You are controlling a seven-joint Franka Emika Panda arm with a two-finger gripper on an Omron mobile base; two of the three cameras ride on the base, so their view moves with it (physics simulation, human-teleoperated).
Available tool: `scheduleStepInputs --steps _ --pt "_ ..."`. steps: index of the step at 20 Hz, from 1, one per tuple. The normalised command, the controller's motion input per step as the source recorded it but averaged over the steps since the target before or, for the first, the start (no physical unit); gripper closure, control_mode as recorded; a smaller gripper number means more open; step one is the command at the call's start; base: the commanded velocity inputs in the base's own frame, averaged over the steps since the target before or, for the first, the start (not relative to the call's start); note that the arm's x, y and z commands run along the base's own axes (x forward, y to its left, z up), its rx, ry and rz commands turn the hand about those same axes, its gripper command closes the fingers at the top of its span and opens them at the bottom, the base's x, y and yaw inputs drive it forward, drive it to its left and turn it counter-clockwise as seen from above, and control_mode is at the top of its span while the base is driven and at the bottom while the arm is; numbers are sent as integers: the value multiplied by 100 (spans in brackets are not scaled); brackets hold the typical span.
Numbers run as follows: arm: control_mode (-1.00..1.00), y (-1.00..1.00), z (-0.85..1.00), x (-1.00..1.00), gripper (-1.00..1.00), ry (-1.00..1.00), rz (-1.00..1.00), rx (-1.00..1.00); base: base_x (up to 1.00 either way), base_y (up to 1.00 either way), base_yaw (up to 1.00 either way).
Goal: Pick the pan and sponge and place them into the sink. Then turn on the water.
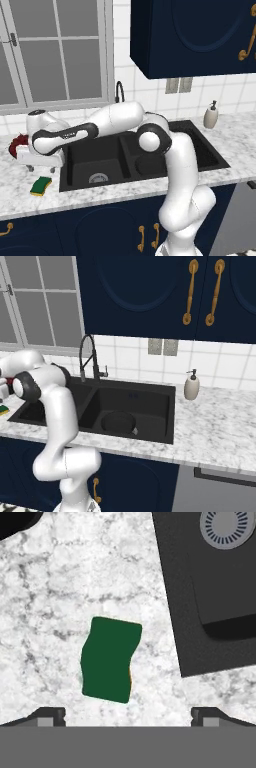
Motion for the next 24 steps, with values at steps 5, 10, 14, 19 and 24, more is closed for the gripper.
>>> scheduleStepInputs --steps 5,10,14,19,24 --pt "-100 0 -43 4 -100 1 0 -6 0 0 0" --pt "-100 0 -44 6 -100 0 0 -5 0 0 0" --pt "-100 0 -30 14 -100 0 -2 -2 0 0 0" --pt "-100 0 -21 4 -100 0 -1 0 0 0 0" --pt "-100 0 -24 0 -100 0 -5 0 0 0 0"
